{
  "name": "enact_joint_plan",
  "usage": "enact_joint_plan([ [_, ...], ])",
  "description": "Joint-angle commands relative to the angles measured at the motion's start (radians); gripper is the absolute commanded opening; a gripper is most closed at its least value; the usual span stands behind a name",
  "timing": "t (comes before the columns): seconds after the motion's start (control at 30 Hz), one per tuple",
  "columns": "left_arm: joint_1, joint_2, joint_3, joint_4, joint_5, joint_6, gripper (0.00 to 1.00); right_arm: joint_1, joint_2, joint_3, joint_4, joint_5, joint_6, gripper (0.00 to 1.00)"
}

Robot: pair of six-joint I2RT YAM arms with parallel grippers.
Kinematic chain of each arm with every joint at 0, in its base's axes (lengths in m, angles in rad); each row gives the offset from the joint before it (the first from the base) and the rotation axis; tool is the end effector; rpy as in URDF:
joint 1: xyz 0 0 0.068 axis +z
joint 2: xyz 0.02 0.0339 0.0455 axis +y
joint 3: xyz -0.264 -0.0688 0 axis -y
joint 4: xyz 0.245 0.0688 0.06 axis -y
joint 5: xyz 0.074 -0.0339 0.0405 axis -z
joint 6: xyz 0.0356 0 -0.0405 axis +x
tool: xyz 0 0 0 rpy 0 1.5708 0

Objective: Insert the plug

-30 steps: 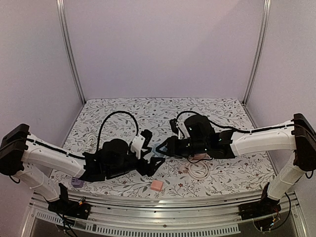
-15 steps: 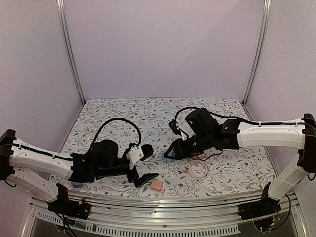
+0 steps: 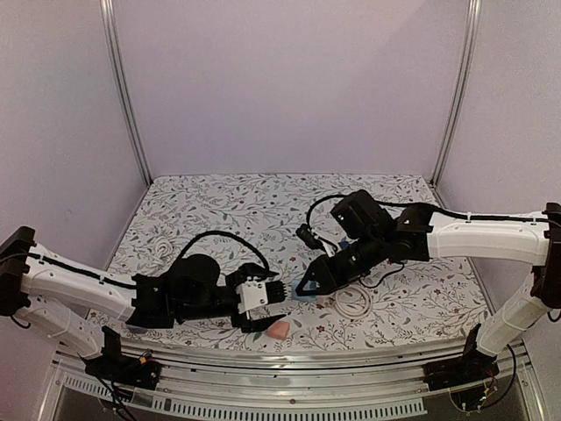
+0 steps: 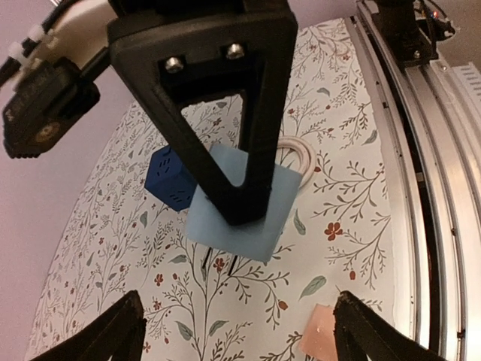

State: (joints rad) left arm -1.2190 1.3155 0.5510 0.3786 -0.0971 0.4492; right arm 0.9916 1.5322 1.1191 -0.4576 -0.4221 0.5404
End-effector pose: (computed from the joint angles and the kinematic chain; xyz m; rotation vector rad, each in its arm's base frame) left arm 0.0973 -0.2552 0.2015 1.4204 1.3757 -0.4105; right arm 0.1667 0.2816 0.2525 -0.8119 2.5910 1.1031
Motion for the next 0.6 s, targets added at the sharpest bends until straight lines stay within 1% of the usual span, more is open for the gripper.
enact_joint_plan([
  [0.0,-0.033,0.045,0.046,0.023,-0.052,0.102,0.81,-0.005,-0.027,0.022,-0.012,-0.051,-0.014,0.0],
  [0.1,-0.047,0.072,0.07,0.029,-0.081,0.132,0.76,-0.005,-0.025,0.022,-0.005,-0.056,-0.009,0.0],
  [0.23,-0.06,0.101,0.106,0.02,-0.084,0.162,0.68,-0.004,-0.019,0.023,0.001,-0.061,-0.006,0.0],
  [0.33,-0.07,0.133,0.139,0.004,-0.091,0.174,0.65,-0.004,-0.017,0.022,0.009,-0.073,-0.002,0.0],
  [0.37,-0.075,0.144,0.147,0.003,-0.102,0.177,0.64,-0.004,-0.017,0.023,0.011,-0.076,-0.002,0.0],
  [0.43,-0.091,0.153,0.157,0.004,-0.122,0.188,0.59,-0.004,-0.016,0.021,0.015,-0.079,0.0,0.0],
  [0.57,-0.112,0.165,0.167,0.013,-0.167,0.208,0.52,-0.005,-0.008,0.022,0.022,-0.091,0.003,0.0],
])
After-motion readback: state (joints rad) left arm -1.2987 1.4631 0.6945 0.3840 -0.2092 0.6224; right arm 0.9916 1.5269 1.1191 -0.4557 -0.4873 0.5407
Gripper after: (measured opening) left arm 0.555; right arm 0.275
